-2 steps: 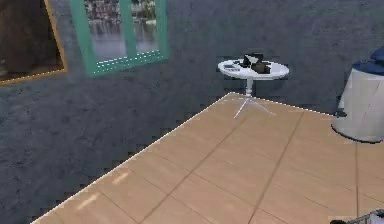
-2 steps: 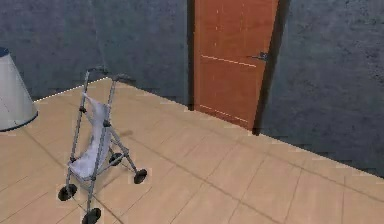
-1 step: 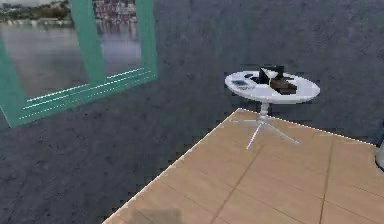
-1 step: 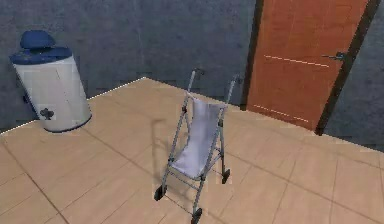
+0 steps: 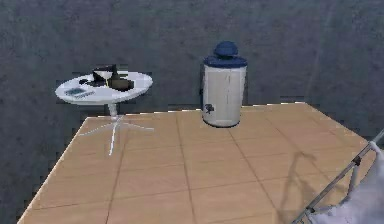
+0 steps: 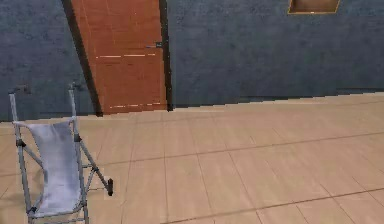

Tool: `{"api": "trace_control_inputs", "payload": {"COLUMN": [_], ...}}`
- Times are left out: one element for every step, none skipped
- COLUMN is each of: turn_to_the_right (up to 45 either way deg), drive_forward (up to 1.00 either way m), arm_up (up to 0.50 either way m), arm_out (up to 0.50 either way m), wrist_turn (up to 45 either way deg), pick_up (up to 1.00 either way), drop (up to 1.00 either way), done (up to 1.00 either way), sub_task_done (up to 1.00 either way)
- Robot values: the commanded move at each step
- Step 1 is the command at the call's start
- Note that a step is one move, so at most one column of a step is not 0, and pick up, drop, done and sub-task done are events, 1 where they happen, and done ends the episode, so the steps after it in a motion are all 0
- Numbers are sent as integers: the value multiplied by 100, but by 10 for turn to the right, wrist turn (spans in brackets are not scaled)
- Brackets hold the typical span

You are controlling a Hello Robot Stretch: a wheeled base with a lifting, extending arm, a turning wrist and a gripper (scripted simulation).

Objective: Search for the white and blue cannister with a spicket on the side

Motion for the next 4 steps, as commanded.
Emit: {"api": "trace_control_inputs", "payload": {"turn_to_the_right": [450, 0, -450, -60], "drive_forward": [0, 20, 0, 0], "arm_up": [0, 0, 0, 0], "arm_out": [0, 0, 0, 0], "wrist_turn": [0, 0, 0, 0], "pick_up": [0, 0, 0, 0], "drop": [0, 0, 0, 0], "done": [0, 0, 0, 0], "sub_task_done": [0, 0, 0, 0]}}
